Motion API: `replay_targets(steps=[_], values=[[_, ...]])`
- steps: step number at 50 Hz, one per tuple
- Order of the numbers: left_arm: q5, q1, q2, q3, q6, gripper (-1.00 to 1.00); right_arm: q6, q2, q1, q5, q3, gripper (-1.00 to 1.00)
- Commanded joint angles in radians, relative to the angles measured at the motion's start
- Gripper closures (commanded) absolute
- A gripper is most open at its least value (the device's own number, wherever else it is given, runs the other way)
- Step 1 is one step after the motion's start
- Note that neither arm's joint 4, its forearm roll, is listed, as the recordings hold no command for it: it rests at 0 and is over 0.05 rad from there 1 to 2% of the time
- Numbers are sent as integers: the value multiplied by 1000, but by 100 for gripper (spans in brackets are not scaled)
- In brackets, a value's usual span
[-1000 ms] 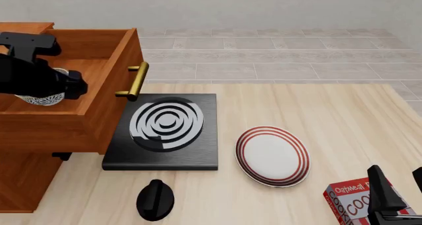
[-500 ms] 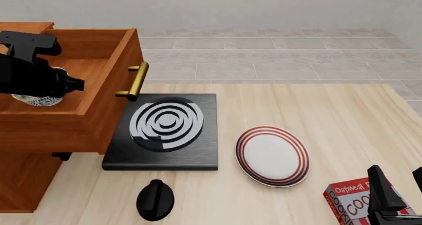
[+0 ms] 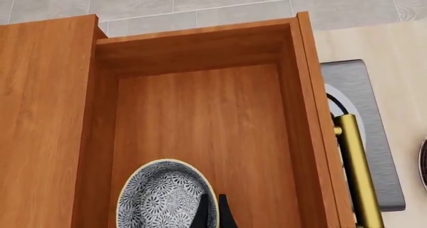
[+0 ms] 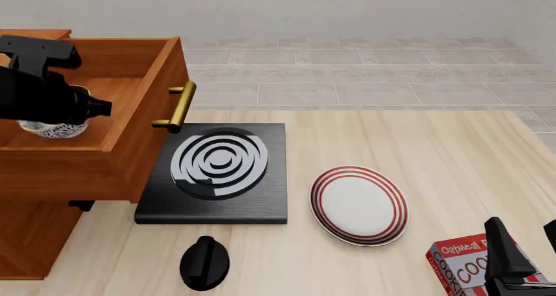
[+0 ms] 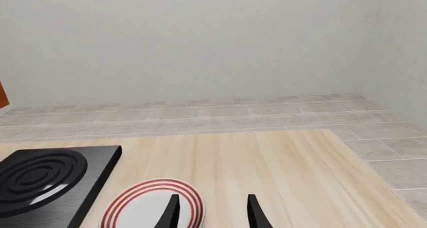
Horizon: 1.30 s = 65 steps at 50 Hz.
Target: Pick the akita bowl in the top layer of the wooden cabinet and place it on the plate.
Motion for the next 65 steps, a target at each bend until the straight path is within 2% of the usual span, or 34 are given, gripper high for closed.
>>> replay_targets(steps=[1, 29, 43, 65], values=[[10, -16, -3, -31, 2, 100, 0, 0, -1, 0, -1, -100], [44, -35, -6, -135, -23, 100, -2, 0, 1, -2, 0, -100], [69, -80, 6, -235, -58, 100, -5, 0, 2, -2, 0, -100], [54, -154, -6, -287, -111, 100, -12, 0, 4, 0, 0, -100]])
